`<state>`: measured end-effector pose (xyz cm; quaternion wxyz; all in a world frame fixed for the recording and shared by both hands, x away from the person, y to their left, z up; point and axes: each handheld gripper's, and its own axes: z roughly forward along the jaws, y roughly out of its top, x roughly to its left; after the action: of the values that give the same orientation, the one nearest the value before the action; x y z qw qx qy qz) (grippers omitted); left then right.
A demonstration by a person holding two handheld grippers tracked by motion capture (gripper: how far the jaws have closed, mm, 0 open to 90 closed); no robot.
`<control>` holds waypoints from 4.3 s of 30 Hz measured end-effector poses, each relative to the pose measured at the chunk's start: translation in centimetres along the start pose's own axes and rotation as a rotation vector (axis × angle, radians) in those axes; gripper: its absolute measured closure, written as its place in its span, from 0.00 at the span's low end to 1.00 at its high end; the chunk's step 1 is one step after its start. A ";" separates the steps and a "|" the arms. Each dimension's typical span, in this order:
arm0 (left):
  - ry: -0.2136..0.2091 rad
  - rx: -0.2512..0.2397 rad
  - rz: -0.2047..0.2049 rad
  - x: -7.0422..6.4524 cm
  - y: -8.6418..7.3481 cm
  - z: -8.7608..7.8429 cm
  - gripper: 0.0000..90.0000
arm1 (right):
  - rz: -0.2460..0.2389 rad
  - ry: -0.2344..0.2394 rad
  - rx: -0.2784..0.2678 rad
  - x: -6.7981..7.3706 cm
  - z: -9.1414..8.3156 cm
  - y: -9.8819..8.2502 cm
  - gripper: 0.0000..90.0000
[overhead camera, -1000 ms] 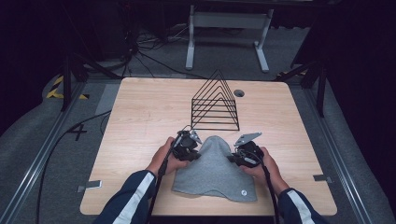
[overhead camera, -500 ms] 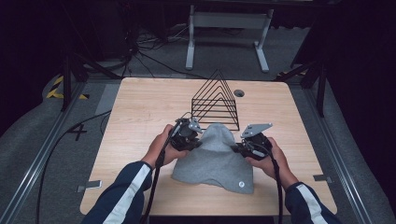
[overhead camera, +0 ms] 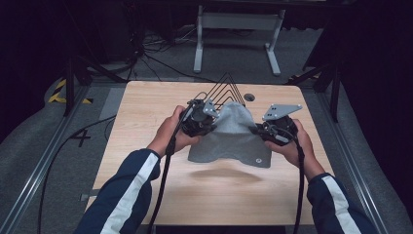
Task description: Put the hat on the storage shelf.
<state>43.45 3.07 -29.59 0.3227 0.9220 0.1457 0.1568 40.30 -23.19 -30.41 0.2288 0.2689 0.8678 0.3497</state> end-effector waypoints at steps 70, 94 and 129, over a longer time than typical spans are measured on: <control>0.260 -0.133 -0.065 10.5 7.7 -3.2 0.96 | 0.041 -0.141 -0.188 -9.5 0.3 11.8 0.94; 0.214 -0.196 -0.014 7.7 6.1 -5.1 0.95 | 0.000 -0.128 -0.218 -7.6 -2.5 10.2 0.94; 0.167 -0.052 -0.060 6.5 0.5 3.2 0.95 | 0.036 -0.048 -0.064 -5.9 5.3 3.9 0.94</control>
<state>50.64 3.31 -30.41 0.3378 0.8922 0.1955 0.2272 49.01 -21.91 -29.75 0.2516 0.2852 0.8455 0.3749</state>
